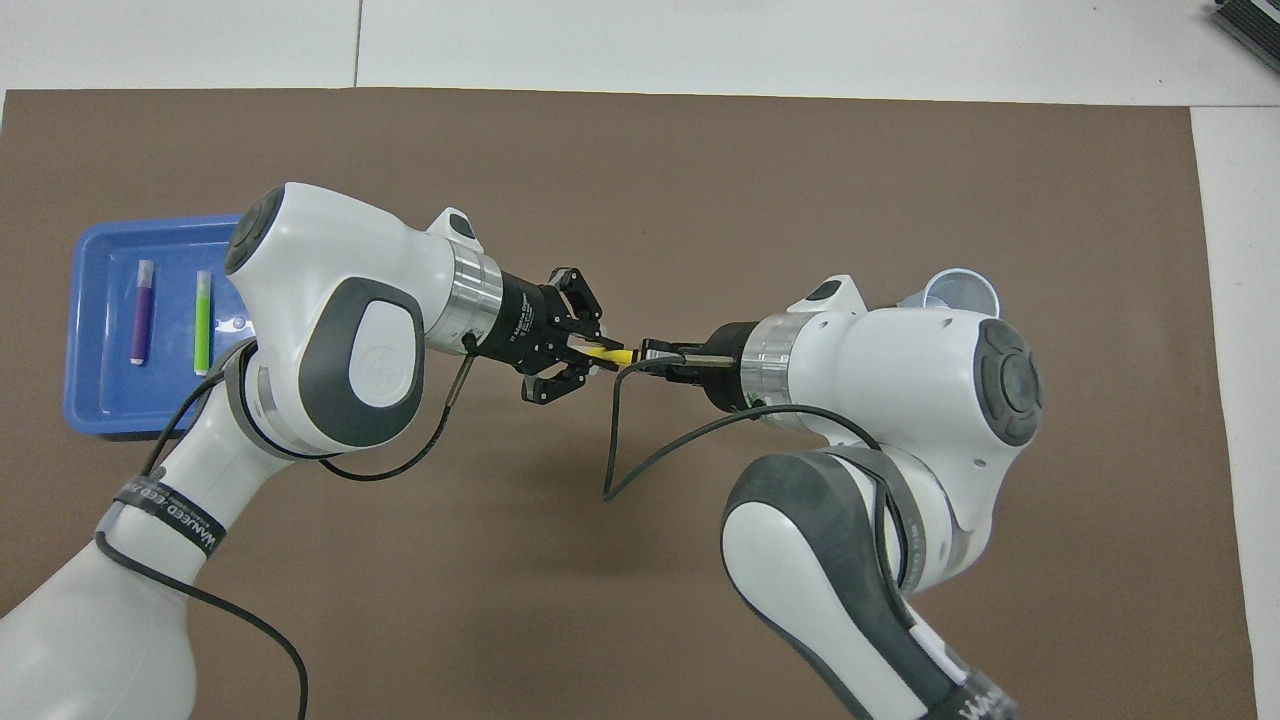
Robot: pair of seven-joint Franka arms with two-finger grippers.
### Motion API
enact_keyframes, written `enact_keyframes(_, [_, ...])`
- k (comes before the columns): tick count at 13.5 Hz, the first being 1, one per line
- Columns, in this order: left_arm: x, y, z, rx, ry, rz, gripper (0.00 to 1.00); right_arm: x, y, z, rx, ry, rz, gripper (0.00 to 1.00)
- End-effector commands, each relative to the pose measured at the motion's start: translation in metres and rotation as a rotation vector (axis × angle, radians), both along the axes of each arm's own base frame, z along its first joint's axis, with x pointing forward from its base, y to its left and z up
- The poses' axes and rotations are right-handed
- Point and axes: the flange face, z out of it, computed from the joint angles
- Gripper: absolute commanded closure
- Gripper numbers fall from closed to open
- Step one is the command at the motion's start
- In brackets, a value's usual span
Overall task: Transfer and insert pens with both arms
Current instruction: 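Close the right gripper on the yellow pen's free end, then open the left gripper while the right gripper carries the pen toward the cup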
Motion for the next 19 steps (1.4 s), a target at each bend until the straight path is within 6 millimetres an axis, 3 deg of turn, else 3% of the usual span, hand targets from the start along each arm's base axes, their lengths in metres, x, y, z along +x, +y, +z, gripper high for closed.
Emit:
enact_keyframes(1, [-0.002,0.002,0.003,-0.005,-0.004,0.021,0.85,0.006,-0.002,-0.003,0.008,-0.023,0.009,1.0])
enact_keyframes(2, [-0.001,0.002,0.004,-0.005,-0.007,0.021,0.72,0.008,-0.004,-0.001,0.01,-0.028,0.008,1.0])
enact_keyframes(3, [-0.001,0.002,0.005,-0.007,-0.012,0.018,0.39,0.009,-0.004,0.0,0.011,-0.028,0.006,1.0])
enact_keyframes(4, [0.0,0.0,0.008,-0.007,-0.03,0.012,0.0,0.011,-0.006,0.002,0.013,-0.027,0.004,1.0])
enact_keyframes(8, [0.001,0.007,0.022,-0.012,-0.048,0.024,0.0,0.015,-0.015,0.006,0.001,-0.021,0.009,1.0])
enact_keyframes(10, [0.0,0.014,0.036,-0.015,-0.056,0.034,0.0,0.023,-0.03,0.016,-0.052,-0.025,0.04,1.0])
enact_keyframes(14, [-0.008,0.016,0.053,0.037,-0.124,-0.024,0.0,0.043,-0.089,0.042,-0.209,0.009,0.093,1.0])
enact_keyframes(19, [-0.021,0.013,0.052,0.081,-0.175,-0.195,0.0,0.051,-0.171,0.054,-0.325,0.023,0.198,1.0])
